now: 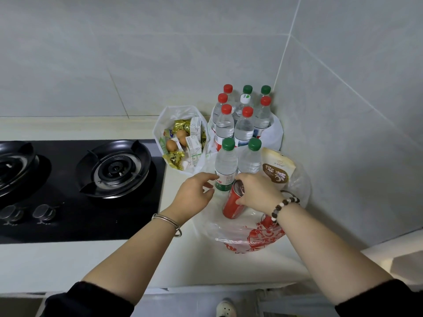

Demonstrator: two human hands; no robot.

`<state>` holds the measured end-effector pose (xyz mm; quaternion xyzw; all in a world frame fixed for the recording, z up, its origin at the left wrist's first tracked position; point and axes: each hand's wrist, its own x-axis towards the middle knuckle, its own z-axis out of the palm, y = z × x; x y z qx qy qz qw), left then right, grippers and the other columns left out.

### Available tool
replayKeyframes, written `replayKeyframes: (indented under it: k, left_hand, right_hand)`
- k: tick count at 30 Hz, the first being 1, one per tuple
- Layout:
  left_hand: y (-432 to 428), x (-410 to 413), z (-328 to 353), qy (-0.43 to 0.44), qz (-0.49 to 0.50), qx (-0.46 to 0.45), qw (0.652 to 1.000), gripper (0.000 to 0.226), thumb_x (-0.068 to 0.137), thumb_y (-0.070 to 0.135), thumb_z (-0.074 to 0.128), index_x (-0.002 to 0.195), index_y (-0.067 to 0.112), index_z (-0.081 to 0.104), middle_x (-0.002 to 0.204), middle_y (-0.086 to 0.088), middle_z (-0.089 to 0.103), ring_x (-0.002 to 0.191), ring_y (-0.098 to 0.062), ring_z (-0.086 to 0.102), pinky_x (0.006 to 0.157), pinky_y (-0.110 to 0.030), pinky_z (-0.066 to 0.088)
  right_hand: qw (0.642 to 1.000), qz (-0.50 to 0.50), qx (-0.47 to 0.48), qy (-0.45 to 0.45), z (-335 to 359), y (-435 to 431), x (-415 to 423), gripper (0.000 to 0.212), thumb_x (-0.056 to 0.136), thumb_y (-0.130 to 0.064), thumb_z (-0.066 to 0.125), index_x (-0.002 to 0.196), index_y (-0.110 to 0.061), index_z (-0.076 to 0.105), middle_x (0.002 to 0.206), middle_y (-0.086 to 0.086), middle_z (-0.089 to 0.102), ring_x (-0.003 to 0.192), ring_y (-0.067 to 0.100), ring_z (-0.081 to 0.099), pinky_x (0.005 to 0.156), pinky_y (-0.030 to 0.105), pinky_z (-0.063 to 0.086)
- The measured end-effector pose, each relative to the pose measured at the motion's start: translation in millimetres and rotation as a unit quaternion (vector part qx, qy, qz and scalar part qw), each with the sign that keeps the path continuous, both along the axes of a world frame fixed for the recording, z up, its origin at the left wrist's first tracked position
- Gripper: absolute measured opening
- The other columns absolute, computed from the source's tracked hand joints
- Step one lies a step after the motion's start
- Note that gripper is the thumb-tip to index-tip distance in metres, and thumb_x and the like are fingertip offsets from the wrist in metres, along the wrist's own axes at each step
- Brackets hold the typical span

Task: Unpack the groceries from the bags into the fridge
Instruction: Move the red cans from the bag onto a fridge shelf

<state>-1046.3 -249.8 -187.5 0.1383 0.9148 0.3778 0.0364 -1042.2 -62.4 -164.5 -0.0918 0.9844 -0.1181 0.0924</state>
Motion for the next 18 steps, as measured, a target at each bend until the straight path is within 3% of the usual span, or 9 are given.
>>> replayKeyframes:
  k: [4,9,11,14,16,18]
  left_hand:
    - [1,-1,-2,-0.019,0.001,-0.005,1.0,0.042,0.085,0.005,0.059,0.124,0.02,0.059,0.121,0.003,0.061,0.096,-0.009,0.062,0.088,-0.024,0.05]
    - [16,-2,-1,-0.017,-0.04,-0.011,0.999,0.049,0.081,0.013,0.068,0.128,0.019,0.056,0.122,0.001,0.062,0.1,-0.011,0.061,0.087,-0.024,0.049]
    - [24,-2,-1,-0.02,-0.059,-0.007,0.998,0.056,0.077,0.018,0.073,0.13,0.02,0.054,0.123,0.001,0.061,0.101,-0.012,0.06,0.084,-0.019,0.044]
    - [38,-2,-1,-0.042,-0.086,-0.022,0.995,0.07,0.07,0.019,0.079,0.133,0.019,0.05,0.128,0.0,0.057,0.111,-0.015,0.055,0.091,-0.018,0.039]
    - [46,-3,-2,-0.038,-0.093,-0.056,0.993,0.074,0.069,0.023,0.079,0.136,0.02,0.047,0.132,0.0,0.055,0.117,-0.018,0.052,0.095,-0.021,0.038]
    - [53,-3,-3,-0.036,-0.092,-0.088,0.991,0.073,0.072,0.024,0.076,0.138,0.02,0.045,0.134,-0.001,0.053,0.119,-0.02,0.051,0.096,-0.023,0.038]
  right_hand:
    - [0.999,0.022,-0.026,-0.003,-5,-1,1,0.065,0.071,-0.032,0.078,0.128,-0.023,0.048,0.123,-0.002,0.059,0.109,0.021,0.057,0.087,0.037,0.05]
    - [1.0,0.002,-0.026,-0.008,3,11,6,0.064,0.073,-0.035,0.078,0.127,-0.018,0.048,0.123,0.001,0.058,0.109,0.02,0.055,0.088,0.034,0.048]
    - [0.999,-0.015,0.042,-0.006,4,21,8,0.064,0.073,-0.045,0.074,0.124,-0.017,0.049,0.122,0.002,0.056,0.11,0.021,0.053,0.087,0.035,0.048]
    - [0.972,-0.036,0.214,-0.087,6,37,12,0.076,0.072,-0.056,0.07,0.132,-0.019,0.041,0.131,0.005,0.047,0.12,0.026,0.046,0.091,0.039,0.043]
    - [0.952,-0.043,0.27,-0.135,7,42,16,0.076,0.078,-0.046,0.07,0.138,-0.018,0.034,0.134,0.009,0.043,0.121,0.029,0.046,0.096,0.044,0.041]
    - [0.954,-0.042,0.264,-0.138,7,42,19,0.054,0.088,-0.022,0.058,0.137,-0.015,0.037,0.125,0.01,0.049,0.11,0.027,0.053,0.087,0.039,0.046]
